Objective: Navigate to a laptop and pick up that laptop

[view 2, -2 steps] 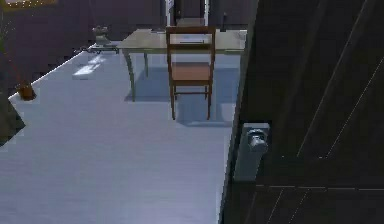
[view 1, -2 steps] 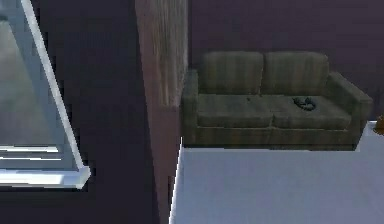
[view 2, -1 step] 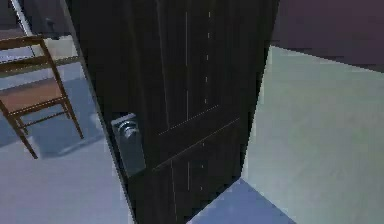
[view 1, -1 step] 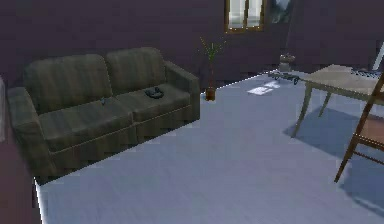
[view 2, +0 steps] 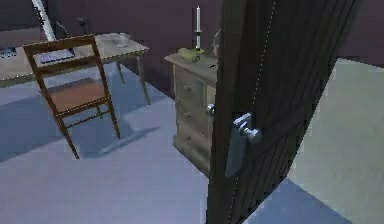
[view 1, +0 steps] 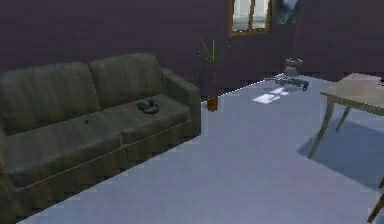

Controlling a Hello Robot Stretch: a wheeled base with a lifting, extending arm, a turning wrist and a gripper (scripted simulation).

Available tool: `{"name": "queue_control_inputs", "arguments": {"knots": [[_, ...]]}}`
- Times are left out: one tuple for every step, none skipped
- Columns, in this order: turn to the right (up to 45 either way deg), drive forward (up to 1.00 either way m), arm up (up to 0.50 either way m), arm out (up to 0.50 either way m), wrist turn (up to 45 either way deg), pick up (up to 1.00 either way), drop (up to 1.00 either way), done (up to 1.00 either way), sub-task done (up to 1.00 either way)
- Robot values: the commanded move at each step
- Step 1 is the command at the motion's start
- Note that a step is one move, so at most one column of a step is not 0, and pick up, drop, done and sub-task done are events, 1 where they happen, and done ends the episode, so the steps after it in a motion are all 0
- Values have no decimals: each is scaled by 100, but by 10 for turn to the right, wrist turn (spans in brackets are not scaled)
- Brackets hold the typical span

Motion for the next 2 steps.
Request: {"name": "queue_control_inputs", "arguments": {"knots": [[450, 0, 0, 0, 0, 0, 0, 0, 0], [30, 0, 0, 0, 0, 0, 0, 0, 0]]}}
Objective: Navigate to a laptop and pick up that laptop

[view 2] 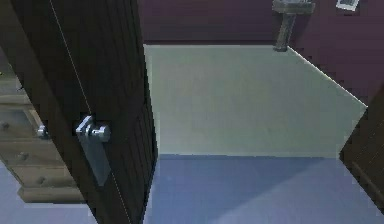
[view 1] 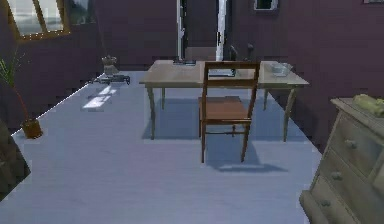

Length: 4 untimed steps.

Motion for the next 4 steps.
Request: {"name": "queue_control_inputs", "arguments": {"knots": [[0, 65, 0, 0, 0, 0, 0, 0, 0], [240, 0, 0, 0, 0, 0, 0, 0, 0], [0, 60, 0, 0, 0, 0, 0, 0, 0], [-450, 0, 0, 0, 0, 0, 0, 0, 0]]}}
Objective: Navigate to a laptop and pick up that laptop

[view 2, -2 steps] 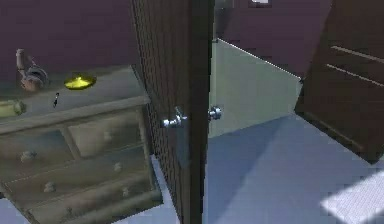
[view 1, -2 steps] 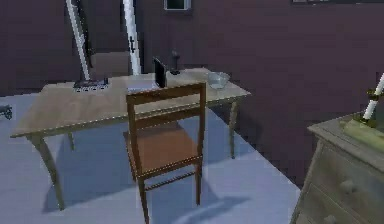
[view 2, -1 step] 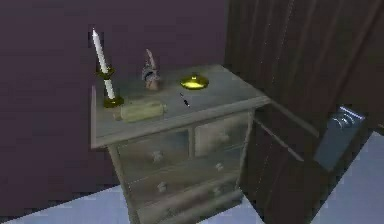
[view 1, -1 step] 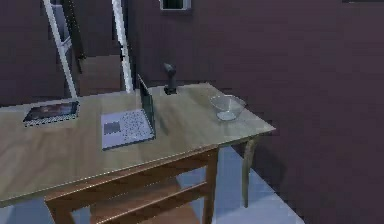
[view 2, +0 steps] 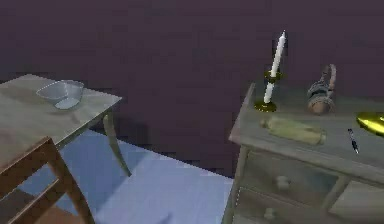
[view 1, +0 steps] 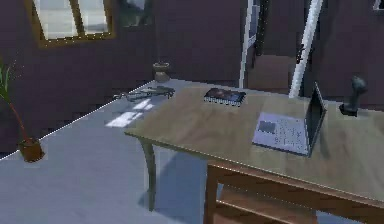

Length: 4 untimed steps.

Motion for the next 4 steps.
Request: {"name": "queue_control_inputs", "arguments": {"knots": [[-450, 0, 0, 0, 0, 0, 0, 0, 0], [-180, 0, 0, 0, 0, 0, 0, 0, 0], [450, 0, 0, 0, 0, 0, 0, 0, 0], [450, 0, 0, 0, 0, 0, 0, 0, 0]]}}
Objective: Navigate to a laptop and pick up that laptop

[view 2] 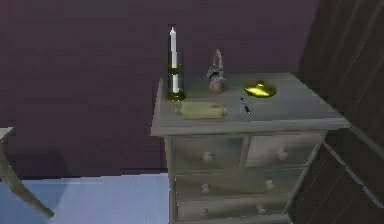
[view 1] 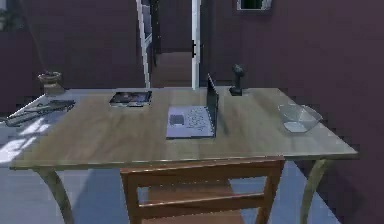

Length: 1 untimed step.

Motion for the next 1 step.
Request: {"name": "queue_control_inputs", "arguments": {"knots": [[450, 0, 0, 0, 0, 0, 0, 0, 0]]}}
